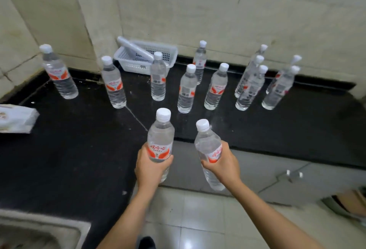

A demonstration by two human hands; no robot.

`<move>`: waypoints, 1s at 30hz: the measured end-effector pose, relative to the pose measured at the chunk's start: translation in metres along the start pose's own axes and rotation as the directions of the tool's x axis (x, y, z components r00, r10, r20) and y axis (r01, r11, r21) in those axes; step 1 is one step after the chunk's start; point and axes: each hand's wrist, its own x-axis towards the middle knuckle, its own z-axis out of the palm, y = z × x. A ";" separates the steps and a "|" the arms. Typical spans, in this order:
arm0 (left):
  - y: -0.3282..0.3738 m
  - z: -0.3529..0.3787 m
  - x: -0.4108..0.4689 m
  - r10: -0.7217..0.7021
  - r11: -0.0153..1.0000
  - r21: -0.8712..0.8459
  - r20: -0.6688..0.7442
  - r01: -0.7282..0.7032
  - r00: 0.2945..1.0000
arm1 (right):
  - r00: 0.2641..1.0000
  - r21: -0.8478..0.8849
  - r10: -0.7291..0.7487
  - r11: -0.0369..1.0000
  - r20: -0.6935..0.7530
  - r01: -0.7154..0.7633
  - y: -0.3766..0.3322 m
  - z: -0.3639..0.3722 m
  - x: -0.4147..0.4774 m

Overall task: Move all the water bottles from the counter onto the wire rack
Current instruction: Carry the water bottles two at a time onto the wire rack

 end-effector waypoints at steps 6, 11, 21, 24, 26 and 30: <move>0.047 0.100 -0.070 0.080 0.992 -0.109 0.132 -0.066 0.988 | 0.989 0.049 0.017 0.999 -0.144 -0.010 0.085 -0.110 -0.024; 0.065 0.179 -0.138 0.110 0.990 -0.120 0.285 -0.078 0.952 | 0.965 0.100 0.066 0.994 -0.254 -0.042 0.154 -0.183 -0.050; 0.121 0.296 -0.186 0.242 0.969 -0.163 0.468 -0.186 0.850 | 0.868 0.226 0.203 0.968 -0.452 -0.109 0.248 -0.294 -0.062; 0.143 0.341 -0.184 0.272 0.961 -0.187 0.493 -0.204 0.827 | 0.839 0.240 0.245 0.960 -0.487 -0.141 0.272 -0.325 -0.043; 0.157 0.377 -0.182 0.280 0.958 -0.203 0.519 -0.201 0.808 | 0.813 0.226 0.255 0.962 -0.524 -0.156 0.289 -0.347 -0.026; 0.182 0.453 -0.179 0.271 0.959 -0.226 0.562 -0.170 0.782 | 0.773 0.189 0.271 0.962 -0.573 -0.198 0.315 -0.400 0.009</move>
